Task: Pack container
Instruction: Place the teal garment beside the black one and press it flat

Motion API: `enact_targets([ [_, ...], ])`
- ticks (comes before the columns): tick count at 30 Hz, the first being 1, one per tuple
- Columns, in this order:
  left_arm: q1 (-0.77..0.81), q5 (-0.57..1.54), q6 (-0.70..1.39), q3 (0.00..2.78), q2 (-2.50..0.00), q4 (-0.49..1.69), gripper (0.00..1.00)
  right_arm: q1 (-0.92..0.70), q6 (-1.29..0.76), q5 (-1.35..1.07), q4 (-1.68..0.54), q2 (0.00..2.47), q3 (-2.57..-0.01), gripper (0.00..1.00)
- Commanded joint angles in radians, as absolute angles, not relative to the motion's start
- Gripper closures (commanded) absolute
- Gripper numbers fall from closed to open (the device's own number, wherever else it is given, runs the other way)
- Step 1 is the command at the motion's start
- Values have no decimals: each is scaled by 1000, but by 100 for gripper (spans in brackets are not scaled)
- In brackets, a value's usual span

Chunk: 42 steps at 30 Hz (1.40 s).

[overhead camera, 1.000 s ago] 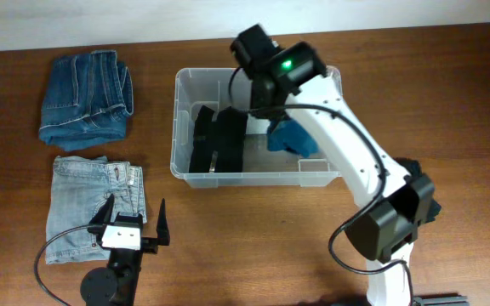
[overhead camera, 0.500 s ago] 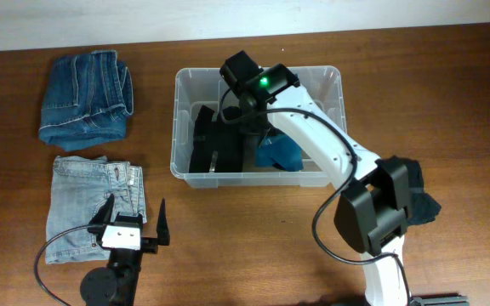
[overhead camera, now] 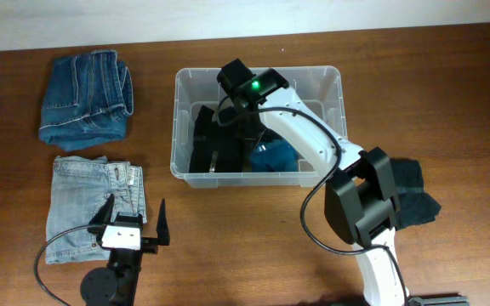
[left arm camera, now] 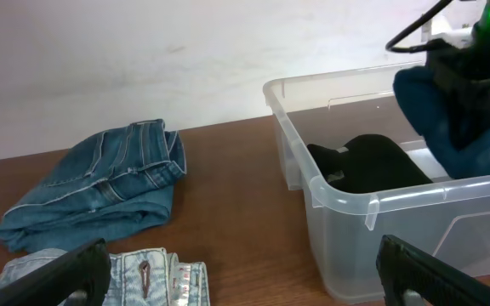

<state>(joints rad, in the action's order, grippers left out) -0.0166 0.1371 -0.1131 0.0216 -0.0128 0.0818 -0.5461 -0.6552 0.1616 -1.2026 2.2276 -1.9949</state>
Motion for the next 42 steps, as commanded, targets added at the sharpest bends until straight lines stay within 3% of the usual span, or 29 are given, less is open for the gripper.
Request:
enact_targets([
  [1, -23, 133, -129, 17, -7, 83, 1, -551, -663, 138, -1195, 2231, -1995, 59],
  [2, -23, 133, -129, 17, -7, 83, 1, -551, -663, 137, -1196, 2231, -1995, 50],
  [3, -23, 133, -129, 17, -7, 83, 1, -551, -663, 137, -1196, 2231, -1995, 50],
  [12, -23, 133, -129, 17, -7, 83, 1, -550, -656, 119, -1185, 2230, -2000, 50],
  [18, -23, 133, -129, 17, -7, 83, 1, -521, -514, 177, -1263, 2228, -2132, 54],
  [24, -23, 133, -129, 17, -7, 83, 1, -444, -241, 270, -1343, 2228, -2226, 61],
  [26, -23, 133, -129, 17, -7, 83, 0, -410, -214, 270, -1364, 2232, -2222, 71],
  [28, -22, 133, -129, 17, -7, 83, 1, -371, -214, 270, -1370, 2232, -2209, 89],
  [30, -23, 133, -129, 17, -7, 83, 1, -338, -214, 264, -1370, 2232, -2197, 95],
  [42, -23, 133, -129, 17, -7, 83, 1, -281, -187, 145, -1286, 2233, -2070, 96],
])
